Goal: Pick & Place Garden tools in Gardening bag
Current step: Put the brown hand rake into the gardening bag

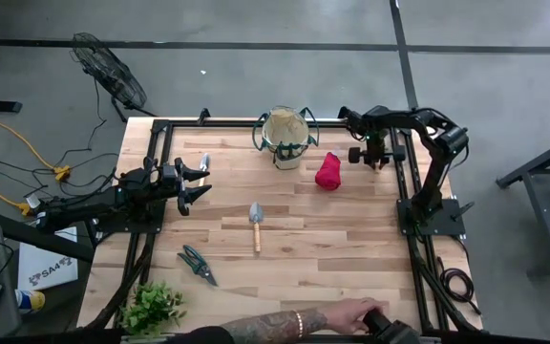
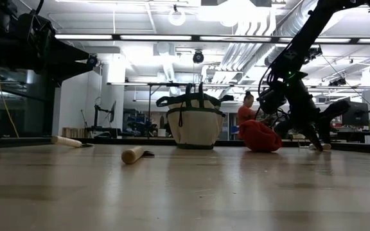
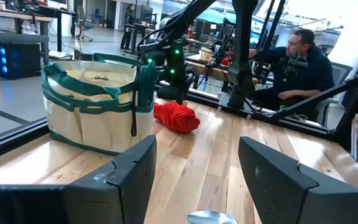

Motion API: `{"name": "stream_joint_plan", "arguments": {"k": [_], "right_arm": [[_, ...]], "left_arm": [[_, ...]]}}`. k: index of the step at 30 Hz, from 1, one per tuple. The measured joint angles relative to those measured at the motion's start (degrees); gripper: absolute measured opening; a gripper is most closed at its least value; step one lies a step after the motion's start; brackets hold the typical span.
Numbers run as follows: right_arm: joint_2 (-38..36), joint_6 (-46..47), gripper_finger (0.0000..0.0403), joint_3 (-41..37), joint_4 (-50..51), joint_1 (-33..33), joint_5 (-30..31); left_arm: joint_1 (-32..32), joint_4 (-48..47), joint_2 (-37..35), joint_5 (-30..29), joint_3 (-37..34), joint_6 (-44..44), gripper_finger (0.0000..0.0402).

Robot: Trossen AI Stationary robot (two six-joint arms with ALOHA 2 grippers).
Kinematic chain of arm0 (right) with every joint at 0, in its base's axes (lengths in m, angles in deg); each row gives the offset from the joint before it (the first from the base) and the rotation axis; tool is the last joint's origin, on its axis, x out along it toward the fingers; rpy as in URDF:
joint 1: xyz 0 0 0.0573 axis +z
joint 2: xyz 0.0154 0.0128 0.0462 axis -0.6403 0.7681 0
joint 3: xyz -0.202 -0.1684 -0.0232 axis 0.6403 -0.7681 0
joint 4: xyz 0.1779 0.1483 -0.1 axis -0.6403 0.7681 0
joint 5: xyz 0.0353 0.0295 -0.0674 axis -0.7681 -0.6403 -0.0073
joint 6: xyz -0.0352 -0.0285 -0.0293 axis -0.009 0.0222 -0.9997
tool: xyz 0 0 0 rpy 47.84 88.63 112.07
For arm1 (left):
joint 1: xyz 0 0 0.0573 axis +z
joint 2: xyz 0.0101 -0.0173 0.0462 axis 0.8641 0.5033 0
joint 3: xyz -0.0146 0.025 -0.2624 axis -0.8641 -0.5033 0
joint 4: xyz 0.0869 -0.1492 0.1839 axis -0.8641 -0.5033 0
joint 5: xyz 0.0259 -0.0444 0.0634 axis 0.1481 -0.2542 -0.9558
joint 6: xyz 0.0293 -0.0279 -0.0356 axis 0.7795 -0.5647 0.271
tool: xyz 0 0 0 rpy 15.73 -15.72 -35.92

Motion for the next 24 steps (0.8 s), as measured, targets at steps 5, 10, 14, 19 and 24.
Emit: {"name": "stream_joint_plan", "arguments": {"k": [5, 10, 14, 19, 24], "right_arm": [[0.1, -5.4, 0.0055, 0.0, 0.8, 4.9, -1.1], [0.2, -10.6, 0.0056, -0.2, 1.7, 9.8, -7.4], [-0.1, -14.9, 0.0055, -0.3, 2.2, 13.0, -10.3], [-0.4, -16.6, 0.0054, -0.3, 2.2, 15.6, -9.2], [-1.1, -17.7, 0.0054, -0.3, 2.2, 16.2, -6.7]], "left_arm": [[0.0, 0.0, 0.0, 0.0, 0.0, 0.0, 0.0223], [0.0, 0.0, 0.0, 0.0, 0.0, 0.0, 0.0223], [0.0, 0.0, 0.0, 0.0, 0.0, 0.0, 0.0223], [0.0, 0.0, 0.0, 0.0, 0.0, 0.0, 0.0223], [0.0, 0.0, 0.0, 0.0, 0.0, 0.0, 0.0223]]}}
